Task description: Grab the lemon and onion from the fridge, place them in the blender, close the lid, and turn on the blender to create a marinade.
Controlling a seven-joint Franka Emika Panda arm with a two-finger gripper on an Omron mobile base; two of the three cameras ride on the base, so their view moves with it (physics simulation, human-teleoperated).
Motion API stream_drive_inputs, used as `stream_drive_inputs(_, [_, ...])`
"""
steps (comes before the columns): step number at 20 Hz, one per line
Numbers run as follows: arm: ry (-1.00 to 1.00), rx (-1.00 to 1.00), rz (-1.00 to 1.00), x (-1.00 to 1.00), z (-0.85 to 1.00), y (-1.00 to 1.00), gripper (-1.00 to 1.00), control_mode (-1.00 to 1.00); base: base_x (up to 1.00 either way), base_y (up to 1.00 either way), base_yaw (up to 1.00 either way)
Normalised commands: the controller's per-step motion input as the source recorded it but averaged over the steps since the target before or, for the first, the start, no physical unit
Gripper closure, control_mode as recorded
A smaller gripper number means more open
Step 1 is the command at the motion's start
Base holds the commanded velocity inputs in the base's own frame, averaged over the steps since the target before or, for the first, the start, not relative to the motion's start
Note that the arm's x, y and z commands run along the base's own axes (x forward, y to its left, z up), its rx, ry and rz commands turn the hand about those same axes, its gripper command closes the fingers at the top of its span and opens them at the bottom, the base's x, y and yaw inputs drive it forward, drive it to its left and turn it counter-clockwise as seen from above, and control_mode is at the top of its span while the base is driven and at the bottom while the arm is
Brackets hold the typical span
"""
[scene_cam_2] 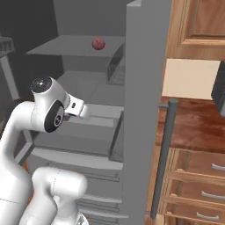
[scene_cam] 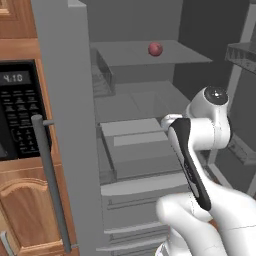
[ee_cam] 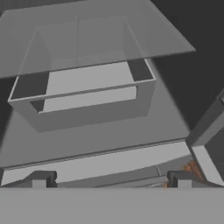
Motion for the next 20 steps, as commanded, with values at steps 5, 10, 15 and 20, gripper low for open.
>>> stream_drive_inputs(5, [0.0,0.0,0.0,0.0,0.0,0.0,-1.0,1.0,0.49,0.22,-0.2])
stream_drive_inputs(10, [-0.02,0.0,0.0,0.0,0.05,0.01,-1.0,-1.0,0.21,0.2,-0.07])
stream_drive_inputs(15, [-0.14,-0.01,0.0,0.0,0.39,0.03,-1.0,-1.0,0.0,0.0,0.0])
stream_drive_inputs(20, [-0.15,-0.05,0.0,0.03,0.57,0.21,-1.0,-1.0,0.0,0.0,0.0])
